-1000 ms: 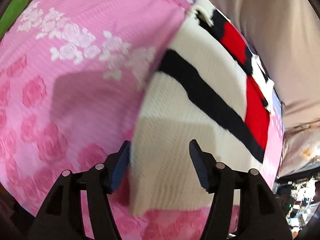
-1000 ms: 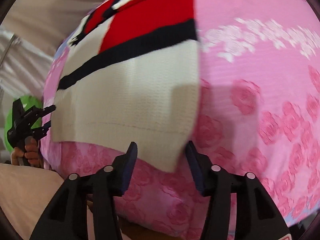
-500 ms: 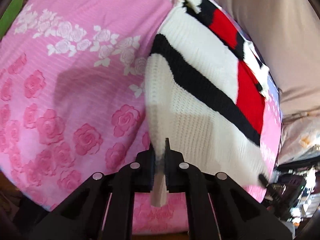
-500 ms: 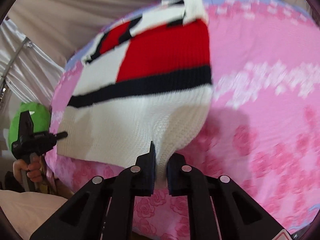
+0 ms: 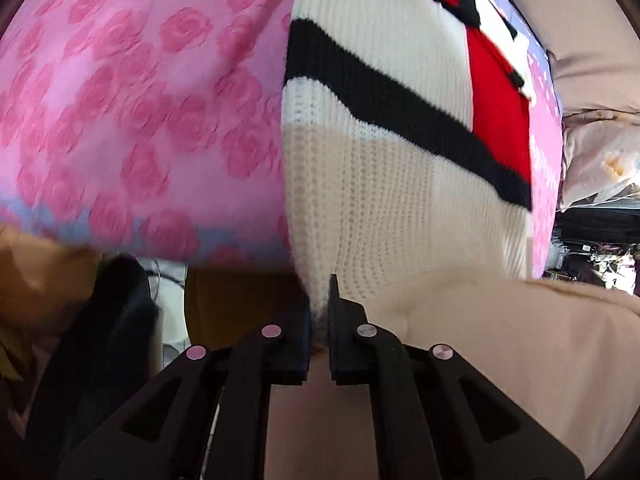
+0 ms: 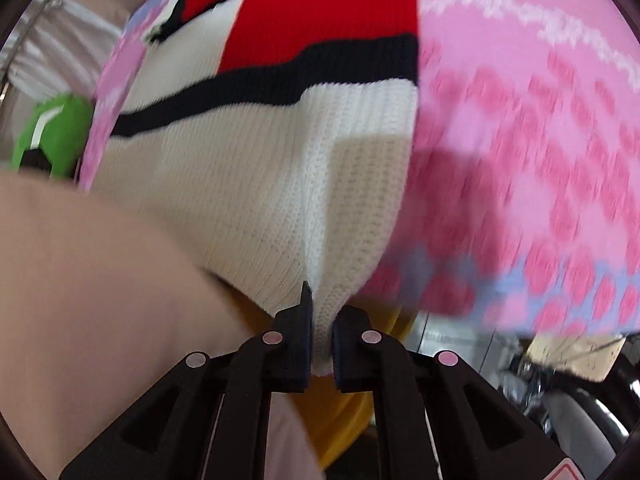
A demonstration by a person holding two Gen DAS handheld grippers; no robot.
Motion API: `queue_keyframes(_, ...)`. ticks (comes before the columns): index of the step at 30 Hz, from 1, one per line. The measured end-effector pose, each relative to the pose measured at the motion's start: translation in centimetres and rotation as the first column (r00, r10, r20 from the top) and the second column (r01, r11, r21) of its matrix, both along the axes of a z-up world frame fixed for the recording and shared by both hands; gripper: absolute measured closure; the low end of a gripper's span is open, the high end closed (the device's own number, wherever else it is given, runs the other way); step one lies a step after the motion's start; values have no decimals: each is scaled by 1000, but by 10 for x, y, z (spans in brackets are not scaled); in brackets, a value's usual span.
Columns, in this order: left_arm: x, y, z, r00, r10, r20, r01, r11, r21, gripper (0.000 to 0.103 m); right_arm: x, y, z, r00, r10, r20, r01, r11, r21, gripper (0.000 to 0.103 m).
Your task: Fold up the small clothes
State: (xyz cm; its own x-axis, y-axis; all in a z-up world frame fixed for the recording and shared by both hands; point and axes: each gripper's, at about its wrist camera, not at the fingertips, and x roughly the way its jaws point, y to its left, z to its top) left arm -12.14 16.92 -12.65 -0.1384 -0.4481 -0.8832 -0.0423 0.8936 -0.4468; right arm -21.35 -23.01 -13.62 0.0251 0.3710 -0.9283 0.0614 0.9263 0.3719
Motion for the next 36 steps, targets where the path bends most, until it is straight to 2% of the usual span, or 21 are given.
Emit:
queue_keyframes(1,3,2,7,1000,13,7,-13,1000,-14,98,-1,1,8,1000,-5,-5,5,1000,29,96)
queue_keyframes(3,25,6,35,996,59,73,-56,998,-42,98,12,-2,30,999,-18,49,15,998,56,96)
queue_keyframes(5,63,6,60,978,116,176,-101,990,-93,98,43,-15,60,984,-64,167,51,995,82,96)
queue_keyframes(7,109,5,81,943,167,288,-130,981,-144,98,96,-40,98,919,-159,361,125,985,116,96)
queue_keyframes(9,167,3,100,887,216,408,-156,972,-175,98,139,-65,114,843,-258,471,194,964,181,96)
queue_keyframes(10,184,-1,104,870,230,436,-166,970,-179,98,164,-78,117,798,-314,514,236,948,213,96)
queue_keyframes(13,250,-17,105,815,242,527,-188,970,-155,97,237,-99,100,734,-422,533,342,907,248,96)
queue_keyframes(15,287,-28,86,800,269,537,-247,962,-114,96,277,-100,72,739,-472,481,397,882,255,96)
queue_keyframes(17,306,-37,59,814,282,507,-272,958,-96,92,308,-99,44,749,-495,440,453,867,206,92)
queue_keyframes(18,314,-41,44,831,275,484,-293,955,-40,92,314,-99,36,754,-500,426,464,864,192,92)
queue_keyframes(19,318,-44,37,833,278,478,-306,952,-19,90,319,-98,32,751,-512,418,492,855,163,88)
queue_keyframes(20,318,-40,34,822,293,489,-322,946,-26,88,320,-99,32,737,-530,421,520,841,148,86)
queue_keyframes(21,313,-34,36,800,321,507,-346,937,-49,79,317,-102,35,713,-549,436,535,828,168,84)
queue_keyframes(22,306,-29,38,780,341,524,-364,929,-64,59,310,-105,41,695,-558,454,538,822,187,72)
queue_keyframes(23,299,-19,43,754,365,546,-392,917,-72,49,301,-107,47,674,-558,485,542,819,189,53)
queue_keyframes(24,292,-12,47,736,379,561,-407,910,-80,39,297,-108,51,669,-542,508,539,825,171,47)
queue_keyframes(25,288,-5,48,726,382,572,-409,908,-88,37,292,-108,54,678,-510,530,524,840,138,47)
queue_keyframes(28,284,1,44,749,341,568,-373,926,-65,37,284,-104,45,739,-409,536,469,883,27,47)
queue_keyframes(32,285,-26,36,771,236,591,-287,958,-8,37,284,-97,15,797,-369,478,429,903,-18,47)
queue_keyframes(34,289,-45,30,786,172,593,-232,972,26,37,291,-96,1,806,-383,450,436,900,-15,47)
queue_keyframes(36,300,-67,21,798,88,596,-170,982,83,37,303,-97,-6,801,-416,431,453,891,19,47)
